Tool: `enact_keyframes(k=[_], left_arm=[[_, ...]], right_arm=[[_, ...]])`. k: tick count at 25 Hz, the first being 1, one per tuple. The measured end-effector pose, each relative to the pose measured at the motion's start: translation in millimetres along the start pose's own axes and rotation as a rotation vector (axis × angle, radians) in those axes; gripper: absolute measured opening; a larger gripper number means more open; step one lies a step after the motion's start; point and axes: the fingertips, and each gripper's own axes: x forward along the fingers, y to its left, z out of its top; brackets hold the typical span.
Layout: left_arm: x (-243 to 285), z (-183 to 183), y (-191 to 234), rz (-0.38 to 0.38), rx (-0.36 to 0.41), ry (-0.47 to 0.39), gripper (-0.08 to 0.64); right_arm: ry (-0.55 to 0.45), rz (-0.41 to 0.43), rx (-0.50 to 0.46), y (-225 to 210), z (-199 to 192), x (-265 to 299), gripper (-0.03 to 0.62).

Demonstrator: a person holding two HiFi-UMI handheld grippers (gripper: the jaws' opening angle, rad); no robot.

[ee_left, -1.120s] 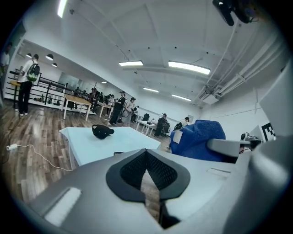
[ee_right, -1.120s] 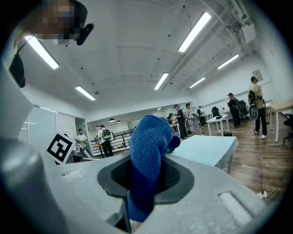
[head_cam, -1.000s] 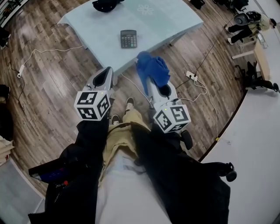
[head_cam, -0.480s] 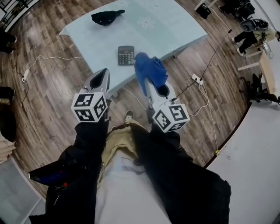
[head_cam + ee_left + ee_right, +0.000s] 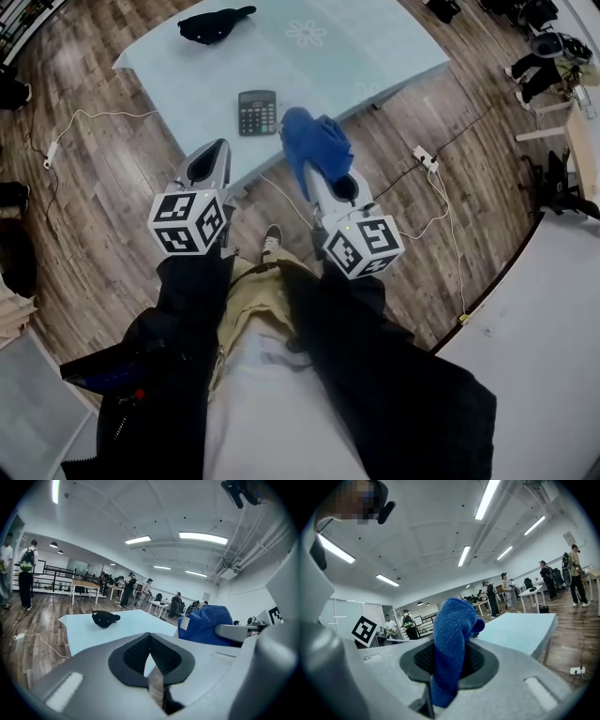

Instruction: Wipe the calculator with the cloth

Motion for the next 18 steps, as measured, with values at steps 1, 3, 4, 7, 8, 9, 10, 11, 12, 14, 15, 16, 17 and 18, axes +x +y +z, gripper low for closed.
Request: enact_keyframes(k=[1, 3, 4, 7, 8, 9, 10, 11, 12, 14, 15, 16, 17, 18], left_arm=[[3, -1, 2, 0.005, -0.002, 0.004, 0.0], [3, -3, 5, 0.015, -0.006, 0.011, 0.0], [2, -4, 6, 0.02, -0.009, 0.015, 0.0], [0, -7, 10, 0.034, -0.019, 0.023, 0.0], [-1, -8, 11, 0.038, -0.022, 0.024, 0.0], [-1, -8, 12, 0.041, -0.025, 0.025, 0.0], [-2, -9, 13, 0.045, -0.028, 0.025, 0.0], [-4, -11, 14, 0.049, -0.032, 0.025, 0.0], [-5, -12, 15, 0.053, -0.037, 0.025, 0.0], [-4, -15, 19, 0.058, -0.049, 0.026, 0.0], [-1, -14, 23, 0.058, -0.055, 0.027, 0.0], [3, -14, 28, 0.055, -0.061, 0.03, 0.0], [8, -12, 34, 0.049, -0.066, 0.034, 0.0], [13, -10, 40, 0.04, -0.069, 0.038, 0.0]], right_arm=[[0.006, 0.001, 0.003, -3, -1, 3, 0.094], [0.016, 0.002, 0.008, -5, -3, 5, 0.094], [0.021, 0.004, 0.009, -5, -4, 6, 0.094], [0.036, 0.014, 0.014, -3, -6, 8, 0.094], [0.042, 0.017, 0.015, -3, -7, 10, 0.094], [0.048, 0.02, 0.016, -3, -9, 11, 0.094], [0.054, 0.023, 0.016, -2, -10, 12, 0.094], [0.059, 0.025, 0.016, -2, -12, 12, 0.094], [0.064, 0.027, 0.016, -1, -13, 12, 0.094], [0.072, 0.026, 0.013, -1, -15, 14, 0.094], [0.075, 0.023, 0.011, -1, -14, 17, 0.094], [0.08, 0.019, 0.01, 0, -14, 22, 0.094], [0.085, 0.012, 0.007, 1, -14, 29, 0.094], [0.091, 0.004, 0.003, 2, -13, 38, 0.094]])
